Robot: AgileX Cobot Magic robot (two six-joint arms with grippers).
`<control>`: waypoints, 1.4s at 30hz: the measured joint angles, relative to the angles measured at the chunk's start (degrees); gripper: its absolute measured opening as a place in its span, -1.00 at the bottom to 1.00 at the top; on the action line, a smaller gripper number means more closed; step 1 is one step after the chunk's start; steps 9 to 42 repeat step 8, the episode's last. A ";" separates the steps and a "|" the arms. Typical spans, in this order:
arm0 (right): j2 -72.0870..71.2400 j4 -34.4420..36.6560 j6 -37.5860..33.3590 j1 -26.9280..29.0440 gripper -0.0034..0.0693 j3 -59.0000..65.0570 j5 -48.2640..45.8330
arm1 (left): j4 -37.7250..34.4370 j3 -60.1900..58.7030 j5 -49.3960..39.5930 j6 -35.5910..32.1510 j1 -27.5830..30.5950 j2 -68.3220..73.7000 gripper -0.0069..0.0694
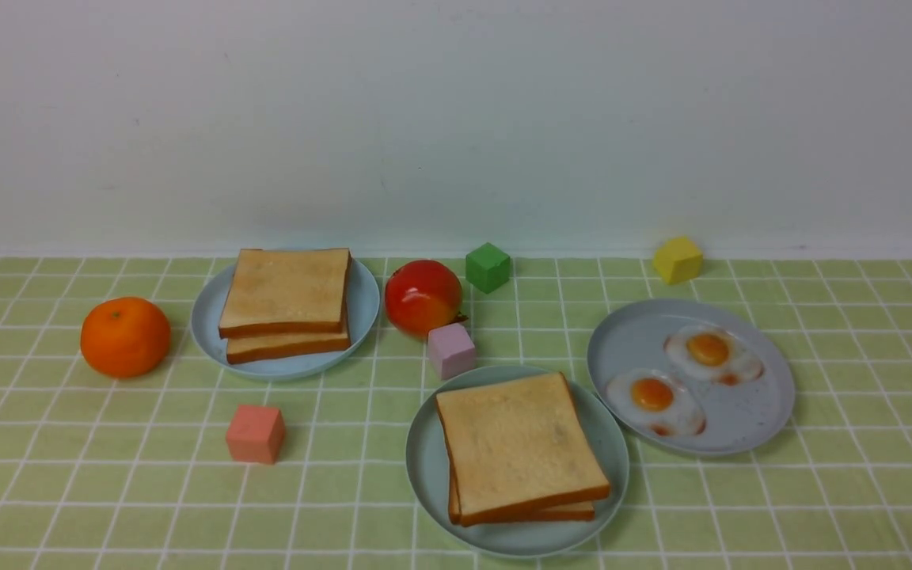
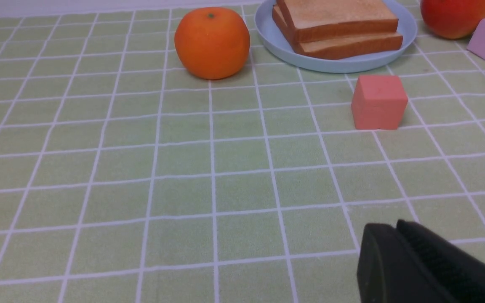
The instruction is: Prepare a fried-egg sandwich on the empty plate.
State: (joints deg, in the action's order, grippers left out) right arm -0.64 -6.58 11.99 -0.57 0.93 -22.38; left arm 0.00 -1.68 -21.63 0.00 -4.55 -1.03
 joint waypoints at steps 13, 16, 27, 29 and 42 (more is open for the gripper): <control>0.00 0.00 -0.11 0.00 -0.31 0.00 0.00 | 0.00 0.00 0.00 0.00 0.00 0.00 -0.67; 0.00 0.00 -0.11 0.00 -0.31 0.00 0.00 | 0.00 0.00 0.00 0.00 0.00 0.00 -0.67; 0.00 0.00 -0.11 0.00 -0.31 0.00 0.00 | 0.00 0.00 0.00 0.00 0.00 0.00 -0.67; 0.00 0.00 -0.11 0.00 -0.31 0.00 0.00 | 0.00 0.00 0.00 0.00 0.00 0.00 -0.67; 0.00 0.00 -0.11 0.00 -0.31 0.00 0.00 | 0.00 0.00 0.00 0.00 0.00 0.00 -0.67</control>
